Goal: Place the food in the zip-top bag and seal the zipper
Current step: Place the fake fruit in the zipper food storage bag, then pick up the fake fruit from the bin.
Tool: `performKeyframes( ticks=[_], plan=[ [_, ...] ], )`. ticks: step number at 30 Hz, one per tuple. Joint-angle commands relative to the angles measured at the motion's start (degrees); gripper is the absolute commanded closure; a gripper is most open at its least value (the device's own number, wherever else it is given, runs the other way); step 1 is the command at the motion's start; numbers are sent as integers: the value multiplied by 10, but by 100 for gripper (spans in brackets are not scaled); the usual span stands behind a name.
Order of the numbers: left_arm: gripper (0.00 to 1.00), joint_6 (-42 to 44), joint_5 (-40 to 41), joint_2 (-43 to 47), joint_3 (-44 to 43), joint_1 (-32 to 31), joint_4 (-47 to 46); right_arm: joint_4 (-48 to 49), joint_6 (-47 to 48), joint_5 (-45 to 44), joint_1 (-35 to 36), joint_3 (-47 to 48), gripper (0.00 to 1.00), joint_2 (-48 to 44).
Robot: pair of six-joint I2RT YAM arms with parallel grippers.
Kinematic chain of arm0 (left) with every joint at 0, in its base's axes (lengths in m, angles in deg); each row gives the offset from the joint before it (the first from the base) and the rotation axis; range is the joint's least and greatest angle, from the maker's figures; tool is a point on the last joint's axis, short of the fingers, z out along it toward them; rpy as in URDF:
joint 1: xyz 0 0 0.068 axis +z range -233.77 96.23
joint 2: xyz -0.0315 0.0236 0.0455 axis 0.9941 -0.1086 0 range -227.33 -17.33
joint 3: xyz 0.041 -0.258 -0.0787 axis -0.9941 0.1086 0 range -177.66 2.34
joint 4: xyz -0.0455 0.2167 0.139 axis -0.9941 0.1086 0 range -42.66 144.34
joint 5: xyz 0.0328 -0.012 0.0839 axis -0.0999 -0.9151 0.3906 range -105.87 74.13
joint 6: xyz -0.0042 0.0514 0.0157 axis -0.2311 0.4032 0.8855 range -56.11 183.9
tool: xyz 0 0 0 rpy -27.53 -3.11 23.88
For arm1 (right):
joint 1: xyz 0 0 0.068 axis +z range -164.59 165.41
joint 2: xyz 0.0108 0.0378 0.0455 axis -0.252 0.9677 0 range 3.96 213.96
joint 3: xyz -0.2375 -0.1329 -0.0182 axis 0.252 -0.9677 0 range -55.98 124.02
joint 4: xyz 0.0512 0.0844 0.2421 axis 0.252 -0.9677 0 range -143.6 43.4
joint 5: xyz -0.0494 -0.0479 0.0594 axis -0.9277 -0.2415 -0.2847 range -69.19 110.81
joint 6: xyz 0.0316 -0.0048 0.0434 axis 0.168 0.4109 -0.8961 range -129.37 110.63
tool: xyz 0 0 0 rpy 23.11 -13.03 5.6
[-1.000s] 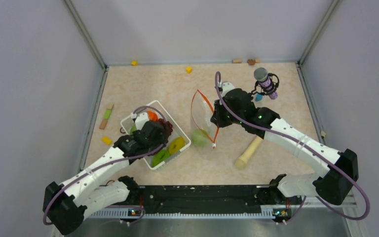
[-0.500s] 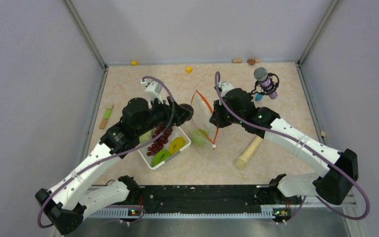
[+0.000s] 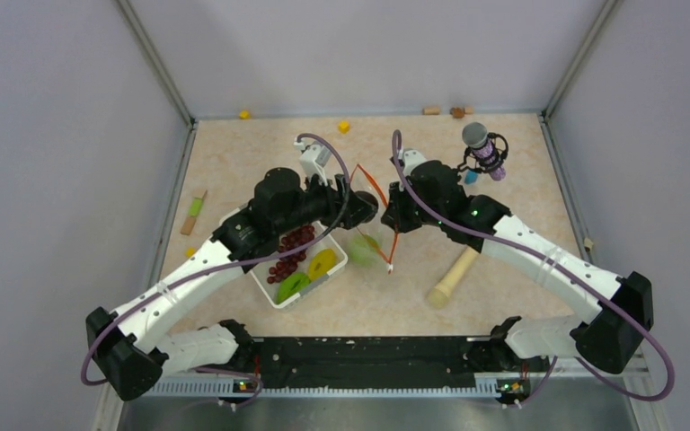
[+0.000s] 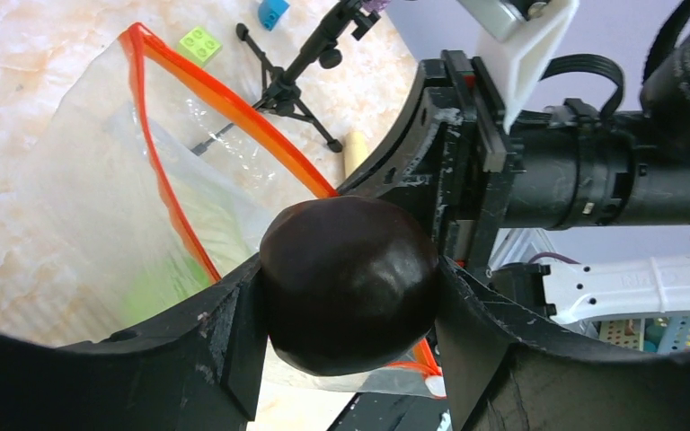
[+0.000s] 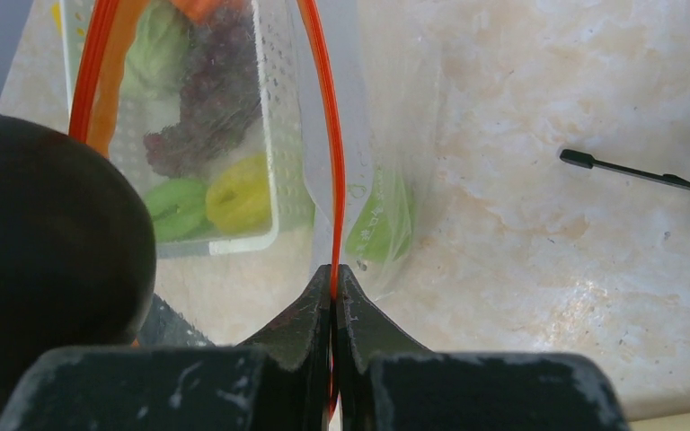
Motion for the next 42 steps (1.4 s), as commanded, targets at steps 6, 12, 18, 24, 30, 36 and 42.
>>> performKeyframes(
  ticks=[6, 12, 18, 24, 30, 36, 42],
  plan=[
    [15, 11, 41, 14, -9, -4, -27, 25, 2, 9, -4, -4, 100, -22],
    [7, 14, 15, 7, -11, -4, -31, 24, 2, 12, -4, -4, 100, -24],
    [3, 17, 30, 20, -7, -4, -20, 24, 2, 8, -3, -5, 100, -30],
    [3, 13, 72, 48, 17, -4, -9, 25, 2, 6, -4, -5, 100, -30],
    [3, 0, 205, 92, 54, -3, 56, 23, 3, -3, -3, -6, 100, -33],
    [3, -55, 346, 107, 78, 7, 154, 21, 3, -12, -4, -6, 100, -32],
    [4, -105, 344, 97, 122, 59, 167, 19, 3, -15, -4, -4, 100, -29]
  ],
)
